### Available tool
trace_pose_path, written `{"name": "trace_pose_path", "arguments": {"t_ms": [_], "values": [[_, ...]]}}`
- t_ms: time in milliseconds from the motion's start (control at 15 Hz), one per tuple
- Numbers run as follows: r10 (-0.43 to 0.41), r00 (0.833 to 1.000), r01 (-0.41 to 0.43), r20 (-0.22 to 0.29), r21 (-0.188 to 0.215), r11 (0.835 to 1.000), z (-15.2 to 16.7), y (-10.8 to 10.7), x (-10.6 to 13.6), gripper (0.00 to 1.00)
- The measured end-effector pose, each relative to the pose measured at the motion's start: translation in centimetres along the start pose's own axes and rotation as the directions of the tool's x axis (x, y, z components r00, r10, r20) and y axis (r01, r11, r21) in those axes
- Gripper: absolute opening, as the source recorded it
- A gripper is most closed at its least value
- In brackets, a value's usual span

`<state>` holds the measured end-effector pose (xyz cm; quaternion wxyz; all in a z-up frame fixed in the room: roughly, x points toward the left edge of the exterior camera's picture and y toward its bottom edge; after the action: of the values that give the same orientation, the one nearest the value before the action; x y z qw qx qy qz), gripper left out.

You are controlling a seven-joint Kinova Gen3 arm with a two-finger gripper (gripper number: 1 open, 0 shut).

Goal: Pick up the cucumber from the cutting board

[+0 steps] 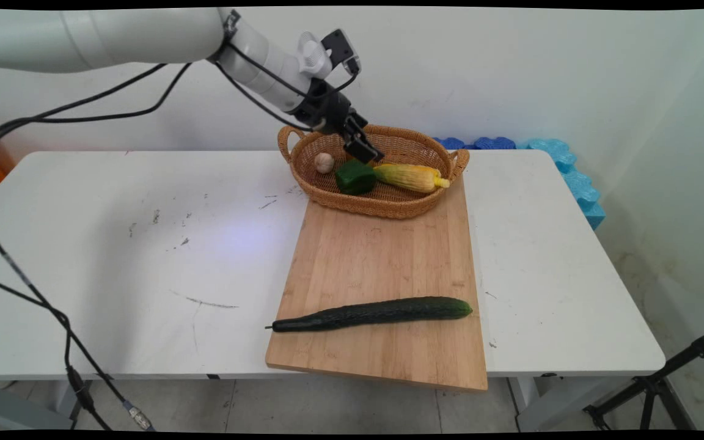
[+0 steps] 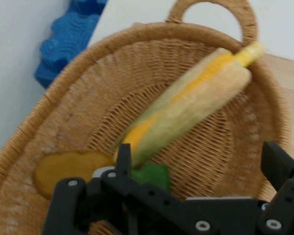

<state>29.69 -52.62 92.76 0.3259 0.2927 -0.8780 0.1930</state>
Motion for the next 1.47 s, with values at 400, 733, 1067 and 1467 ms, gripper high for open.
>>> {"name": "trace_pose_path", "arguments": {"t_ms": [400, 733, 1067, 1467], "values": [[-0.01, 0.999, 0.014, 0.037, -0.1, 0.995, -3.3, 5.0, -1.3, 1.0], [-0.013, 0.997, 0.026, 0.071, -0.179, 0.983, -4.5, 8.5, -2.8, 1.0], [-0.004, 0.995, 0.027, 0.097, -0.24, 0.97, -4.5, 12.4, -5.0, 1.0], [0.02, 0.993, 0.013, 0.117, -0.275, 0.961, -3.3, 15.5, -7.0, 1.0]]}}
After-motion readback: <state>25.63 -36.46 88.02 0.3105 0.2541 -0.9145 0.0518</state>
